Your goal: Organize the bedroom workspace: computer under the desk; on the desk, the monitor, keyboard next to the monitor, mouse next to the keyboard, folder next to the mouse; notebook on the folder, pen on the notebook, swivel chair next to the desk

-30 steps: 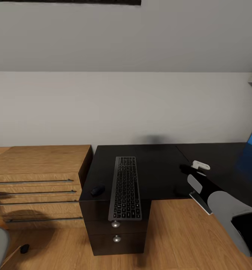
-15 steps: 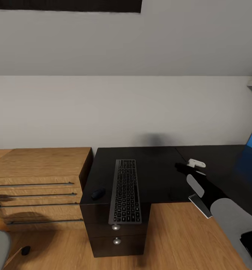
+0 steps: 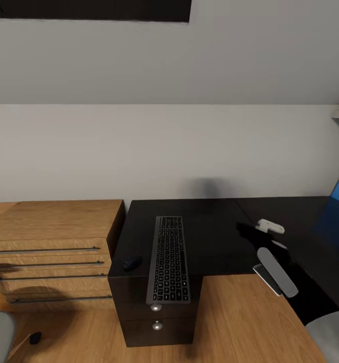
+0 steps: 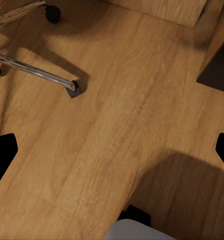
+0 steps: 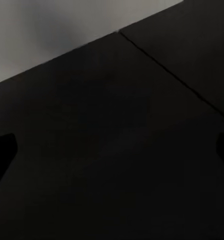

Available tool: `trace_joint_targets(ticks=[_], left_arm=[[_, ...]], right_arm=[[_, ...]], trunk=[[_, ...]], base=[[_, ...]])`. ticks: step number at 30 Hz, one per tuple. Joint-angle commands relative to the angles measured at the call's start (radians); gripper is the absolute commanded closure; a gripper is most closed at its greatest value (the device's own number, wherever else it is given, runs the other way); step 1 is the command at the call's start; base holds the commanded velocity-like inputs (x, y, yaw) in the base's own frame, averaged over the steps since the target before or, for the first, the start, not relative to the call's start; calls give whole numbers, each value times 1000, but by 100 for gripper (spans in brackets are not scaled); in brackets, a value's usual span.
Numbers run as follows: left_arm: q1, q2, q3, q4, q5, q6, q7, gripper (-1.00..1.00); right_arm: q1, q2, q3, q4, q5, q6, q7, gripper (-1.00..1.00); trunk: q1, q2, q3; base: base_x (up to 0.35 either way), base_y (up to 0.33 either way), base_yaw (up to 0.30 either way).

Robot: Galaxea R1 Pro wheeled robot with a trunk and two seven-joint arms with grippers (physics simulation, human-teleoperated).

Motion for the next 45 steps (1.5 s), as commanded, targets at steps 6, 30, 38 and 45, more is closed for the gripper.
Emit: trace_joint_targets(ticks=[6, 30, 38, 45], left_arm=[[0, 0, -3, 0, 8, -3, 2, -100], [0, -3, -5, 20, 4, -14, -3, -100], [0, -3, -6, 20, 5, -13, -2, -100], [0, -3, -5, 20, 5, -13, -1, -100]], right_arm=[[98, -21, 0, -231, -119, 11, -173, -100], [229, -20, 0, -318, -490, -98, -253, -100], [236, -19, 1, -314, -492, -99, -253, -100], [236, -18, 0, -292, -525, -101, -248, -100]], trunk=[[0, -1, -1], [0, -1, -1], [0, -1, -1], [0, -1, -1]], base=[[0, 0, 0], [-99, 47, -20], [-306, 124, -232], [-200, 21, -265]])
